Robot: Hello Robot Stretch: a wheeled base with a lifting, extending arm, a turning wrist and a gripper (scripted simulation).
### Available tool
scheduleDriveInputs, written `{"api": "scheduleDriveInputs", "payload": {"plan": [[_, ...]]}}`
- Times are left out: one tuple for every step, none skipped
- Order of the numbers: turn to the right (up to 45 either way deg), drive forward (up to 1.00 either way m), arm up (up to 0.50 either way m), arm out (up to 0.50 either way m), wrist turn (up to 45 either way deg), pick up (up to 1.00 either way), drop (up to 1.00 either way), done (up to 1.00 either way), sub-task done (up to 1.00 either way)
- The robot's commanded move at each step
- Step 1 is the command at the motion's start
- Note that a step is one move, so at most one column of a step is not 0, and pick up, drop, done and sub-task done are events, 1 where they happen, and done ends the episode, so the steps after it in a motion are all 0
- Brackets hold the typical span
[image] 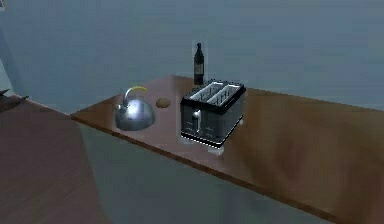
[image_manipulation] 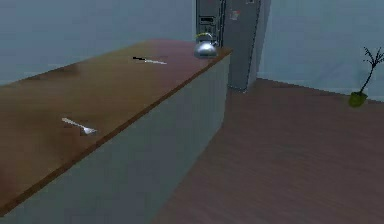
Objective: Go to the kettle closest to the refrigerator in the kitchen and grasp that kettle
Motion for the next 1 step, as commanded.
{"api": "scheduleDriveInputs", "payload": {"plan": [[45.0,0.0,0.0,0.0,0.0,0.0,0.0,0.0,0.0]]}}
